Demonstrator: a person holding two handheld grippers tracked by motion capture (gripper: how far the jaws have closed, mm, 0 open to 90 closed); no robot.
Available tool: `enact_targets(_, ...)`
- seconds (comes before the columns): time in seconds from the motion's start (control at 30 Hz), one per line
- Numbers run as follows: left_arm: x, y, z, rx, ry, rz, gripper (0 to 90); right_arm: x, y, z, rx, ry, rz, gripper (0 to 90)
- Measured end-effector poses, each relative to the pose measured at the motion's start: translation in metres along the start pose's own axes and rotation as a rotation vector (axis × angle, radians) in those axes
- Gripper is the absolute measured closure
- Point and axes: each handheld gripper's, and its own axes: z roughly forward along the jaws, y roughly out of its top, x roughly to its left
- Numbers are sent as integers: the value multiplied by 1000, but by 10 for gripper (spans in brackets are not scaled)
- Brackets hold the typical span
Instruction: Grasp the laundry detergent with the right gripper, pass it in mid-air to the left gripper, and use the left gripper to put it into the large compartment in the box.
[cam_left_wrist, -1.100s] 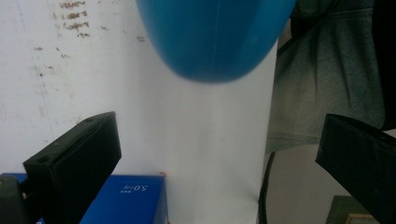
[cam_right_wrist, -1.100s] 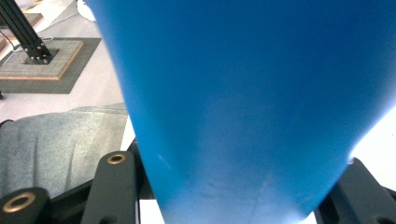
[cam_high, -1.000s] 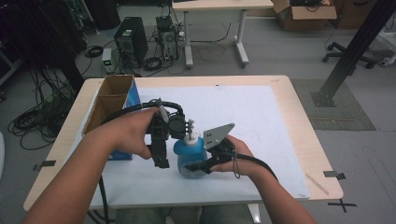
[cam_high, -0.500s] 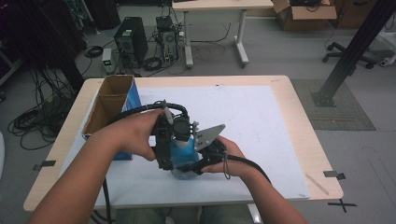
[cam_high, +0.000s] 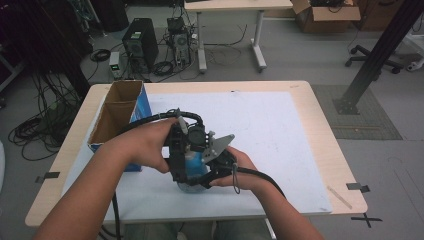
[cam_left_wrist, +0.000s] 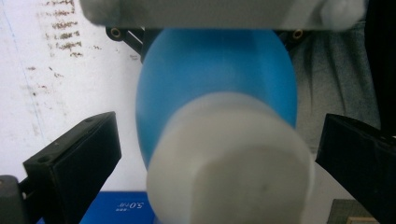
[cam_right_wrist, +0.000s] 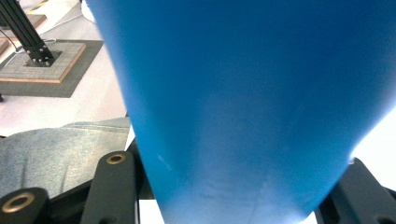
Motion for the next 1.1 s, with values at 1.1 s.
enact_targets(1.1,-2,7,3,-8,2,-25,125,0,0,-1,-18,-24,-10,453)
